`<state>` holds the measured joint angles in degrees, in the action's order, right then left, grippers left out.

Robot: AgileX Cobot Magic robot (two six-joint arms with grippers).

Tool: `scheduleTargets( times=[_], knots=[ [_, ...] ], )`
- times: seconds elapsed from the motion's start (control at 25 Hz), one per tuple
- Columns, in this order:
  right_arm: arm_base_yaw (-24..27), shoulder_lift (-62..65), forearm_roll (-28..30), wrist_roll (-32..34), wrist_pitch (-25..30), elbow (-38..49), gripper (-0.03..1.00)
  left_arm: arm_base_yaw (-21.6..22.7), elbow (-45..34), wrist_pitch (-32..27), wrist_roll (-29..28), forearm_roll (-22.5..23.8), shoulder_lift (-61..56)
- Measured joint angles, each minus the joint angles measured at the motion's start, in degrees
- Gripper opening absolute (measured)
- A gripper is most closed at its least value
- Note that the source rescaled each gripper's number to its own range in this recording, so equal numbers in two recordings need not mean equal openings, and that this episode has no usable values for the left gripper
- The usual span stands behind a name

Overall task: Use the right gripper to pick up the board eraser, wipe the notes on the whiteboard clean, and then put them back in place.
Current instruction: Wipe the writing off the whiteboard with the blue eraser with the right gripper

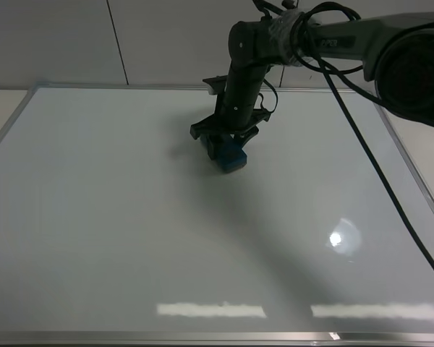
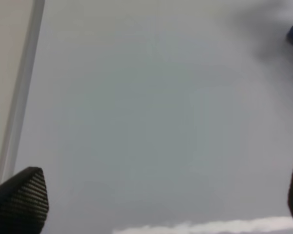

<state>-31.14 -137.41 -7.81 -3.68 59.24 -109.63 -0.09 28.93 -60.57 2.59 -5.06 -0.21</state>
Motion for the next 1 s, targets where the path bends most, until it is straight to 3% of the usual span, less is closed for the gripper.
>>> scheduleTargets(
  times=[0.2,0.4,0.76,1.0],
  knots=[
    [-0.77,0.00,1.34,0.18,0.00,0.00,0.01,0.00,0.00,0.00,0.00,0.00,0.00],
    [-4.81,0.00,6.13,-1.27,-0.16,0.00,0.01,0.00,0.00,0.00,0.00,0.00,0.00],
    [-16.45,-0.25,2.97,-3.83,-1.38,0.00,0.01,0.00,0.00,0.00,0.00,0.00,0.00],
    [-18.28,-0.45,2.16,-3.73,-2.64,0.00,0.01,0.00,0.00,0.00,0.00,0.00,0.00]
  ],
)
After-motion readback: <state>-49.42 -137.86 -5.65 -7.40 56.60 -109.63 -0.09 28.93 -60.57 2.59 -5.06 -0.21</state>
